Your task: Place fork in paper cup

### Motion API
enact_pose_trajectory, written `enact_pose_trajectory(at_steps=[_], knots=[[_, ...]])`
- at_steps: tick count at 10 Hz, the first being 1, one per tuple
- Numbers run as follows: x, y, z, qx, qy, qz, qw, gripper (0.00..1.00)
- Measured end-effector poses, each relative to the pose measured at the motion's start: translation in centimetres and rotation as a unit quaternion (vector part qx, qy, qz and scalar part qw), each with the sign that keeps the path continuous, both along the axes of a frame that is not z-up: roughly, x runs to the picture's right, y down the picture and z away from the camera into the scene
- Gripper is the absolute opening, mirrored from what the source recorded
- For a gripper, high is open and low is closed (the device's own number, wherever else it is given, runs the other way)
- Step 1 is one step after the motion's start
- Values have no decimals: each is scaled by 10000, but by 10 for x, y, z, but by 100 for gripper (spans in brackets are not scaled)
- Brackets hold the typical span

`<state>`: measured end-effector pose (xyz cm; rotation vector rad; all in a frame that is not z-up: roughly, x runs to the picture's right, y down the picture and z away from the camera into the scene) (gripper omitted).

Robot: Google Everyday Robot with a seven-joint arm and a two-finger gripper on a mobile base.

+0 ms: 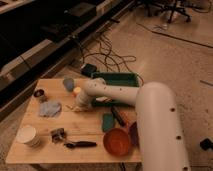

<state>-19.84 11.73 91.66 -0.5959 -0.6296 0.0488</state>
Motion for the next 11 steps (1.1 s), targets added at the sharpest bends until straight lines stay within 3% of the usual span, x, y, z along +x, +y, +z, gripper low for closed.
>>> enact_pose_trajectory(at_steps=[2, 6, 7, 9, 11], knots=[[0, -8, -13, 31, -231, 107, 9997, 0], [-5, -42, -61, 232, -780, 260, 9963, 0], [-6, -56, -79, 275, -1016, 331, 9939, 0], [-12, -63, -90, 269, -1268, 392, 9908, 0], [-13, -72, -100, 194, -1584, 574, 9855, 0]])
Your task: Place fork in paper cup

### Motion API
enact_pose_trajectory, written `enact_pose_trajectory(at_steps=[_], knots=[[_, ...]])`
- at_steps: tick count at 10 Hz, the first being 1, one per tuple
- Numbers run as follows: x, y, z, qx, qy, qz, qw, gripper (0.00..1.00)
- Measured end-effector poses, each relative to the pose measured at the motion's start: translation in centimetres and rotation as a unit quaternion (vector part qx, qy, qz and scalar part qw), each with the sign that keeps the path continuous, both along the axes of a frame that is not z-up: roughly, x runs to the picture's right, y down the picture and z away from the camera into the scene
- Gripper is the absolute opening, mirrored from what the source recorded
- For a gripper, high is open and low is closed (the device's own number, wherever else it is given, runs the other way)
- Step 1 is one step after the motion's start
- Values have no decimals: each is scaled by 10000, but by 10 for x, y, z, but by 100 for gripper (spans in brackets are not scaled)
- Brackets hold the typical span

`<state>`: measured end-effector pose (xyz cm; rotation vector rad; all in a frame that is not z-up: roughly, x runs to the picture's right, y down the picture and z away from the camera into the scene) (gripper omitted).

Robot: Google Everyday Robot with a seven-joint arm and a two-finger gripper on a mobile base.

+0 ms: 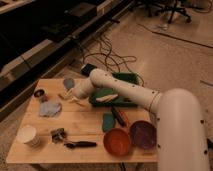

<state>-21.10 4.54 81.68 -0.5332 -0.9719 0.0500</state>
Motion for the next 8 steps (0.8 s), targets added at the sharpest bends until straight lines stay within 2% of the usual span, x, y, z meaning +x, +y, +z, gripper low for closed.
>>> enact_pose_trajectory(at_steps=[1, 4, 8], knots=[[0, -4, -5, -15, -117, 8, 9999, 0], [-11, -6, -23, 62, -220, -287, 9993, 0], [-17, -10, -27, -43, -283, -334, 9990, 0]])
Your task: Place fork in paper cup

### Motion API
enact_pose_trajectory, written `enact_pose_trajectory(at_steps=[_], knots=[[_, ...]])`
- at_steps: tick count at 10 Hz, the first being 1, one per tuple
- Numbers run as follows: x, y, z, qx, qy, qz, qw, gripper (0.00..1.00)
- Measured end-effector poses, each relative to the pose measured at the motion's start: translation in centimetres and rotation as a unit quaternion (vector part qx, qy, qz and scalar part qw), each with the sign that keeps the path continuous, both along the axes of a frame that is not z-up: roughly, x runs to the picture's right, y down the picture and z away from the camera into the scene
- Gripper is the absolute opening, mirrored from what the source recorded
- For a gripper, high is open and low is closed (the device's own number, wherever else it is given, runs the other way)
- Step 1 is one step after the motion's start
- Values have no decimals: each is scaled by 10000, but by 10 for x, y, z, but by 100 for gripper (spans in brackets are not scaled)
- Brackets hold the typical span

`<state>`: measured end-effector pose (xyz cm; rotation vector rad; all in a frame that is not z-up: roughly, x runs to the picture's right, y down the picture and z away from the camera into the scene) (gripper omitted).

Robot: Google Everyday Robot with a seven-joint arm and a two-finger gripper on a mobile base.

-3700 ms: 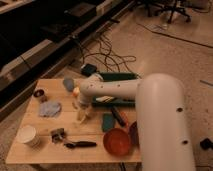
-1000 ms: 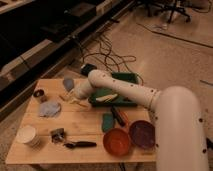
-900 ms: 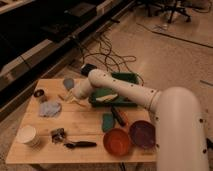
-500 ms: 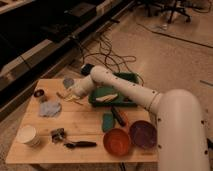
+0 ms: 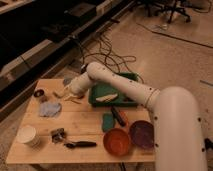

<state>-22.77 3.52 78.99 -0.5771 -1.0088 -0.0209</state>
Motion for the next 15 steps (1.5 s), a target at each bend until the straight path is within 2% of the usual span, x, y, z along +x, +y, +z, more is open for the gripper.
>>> enact_pose_trajectory(at_steps=[7, 8, 12, 15], knots=[[-31, -32, -31, 140, -369, -11, 9992, 0], [-42, -38, -36, 146, -462, -38, 9988, 0], [-62, -42, -51, 107, -793, -83, 9968, 0], [-81, -31, -70, 54, -1095, -199, 9938, 0]])
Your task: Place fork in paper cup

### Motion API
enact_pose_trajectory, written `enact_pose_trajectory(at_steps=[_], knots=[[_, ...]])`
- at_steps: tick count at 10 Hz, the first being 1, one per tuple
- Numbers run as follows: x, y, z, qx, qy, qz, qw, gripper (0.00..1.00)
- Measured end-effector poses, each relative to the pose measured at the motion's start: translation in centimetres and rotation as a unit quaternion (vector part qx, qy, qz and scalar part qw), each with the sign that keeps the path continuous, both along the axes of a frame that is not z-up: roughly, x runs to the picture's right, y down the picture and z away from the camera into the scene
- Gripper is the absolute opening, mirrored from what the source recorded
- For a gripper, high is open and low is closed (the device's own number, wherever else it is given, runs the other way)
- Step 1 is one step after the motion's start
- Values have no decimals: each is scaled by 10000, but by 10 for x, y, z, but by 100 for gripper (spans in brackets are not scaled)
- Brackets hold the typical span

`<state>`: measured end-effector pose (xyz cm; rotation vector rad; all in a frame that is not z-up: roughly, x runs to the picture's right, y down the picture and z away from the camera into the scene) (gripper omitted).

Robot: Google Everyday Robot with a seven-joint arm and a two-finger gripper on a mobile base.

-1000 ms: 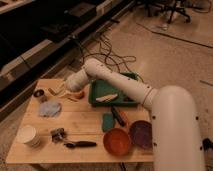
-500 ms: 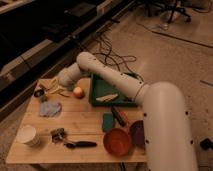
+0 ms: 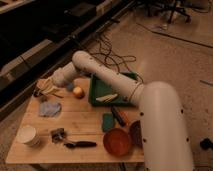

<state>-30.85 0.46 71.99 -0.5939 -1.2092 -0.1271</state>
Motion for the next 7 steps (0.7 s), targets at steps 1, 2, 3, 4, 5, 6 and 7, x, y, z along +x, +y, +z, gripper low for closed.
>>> enact_pose_trajectory(at_steps=[1, 2, 3, 4, 5, 6, 7], knots=[[-9, 7, -8, -22, -106, -64, 9999, 0], [-15, 12, -12, -30, -175, -112, 9998, 0], [-23, 15, -17, -34, -261, -190, 9995, 0], [-26, 16, -18, -18, -273, -234, 9994, 0], [-28, 16, -19, 3, -276, -258, 9993, 0], [-31, 16, -19, 41, -246, -303, 9992, 0], [-33, 17, -20, 71, -226, -338, 9991, 0]])
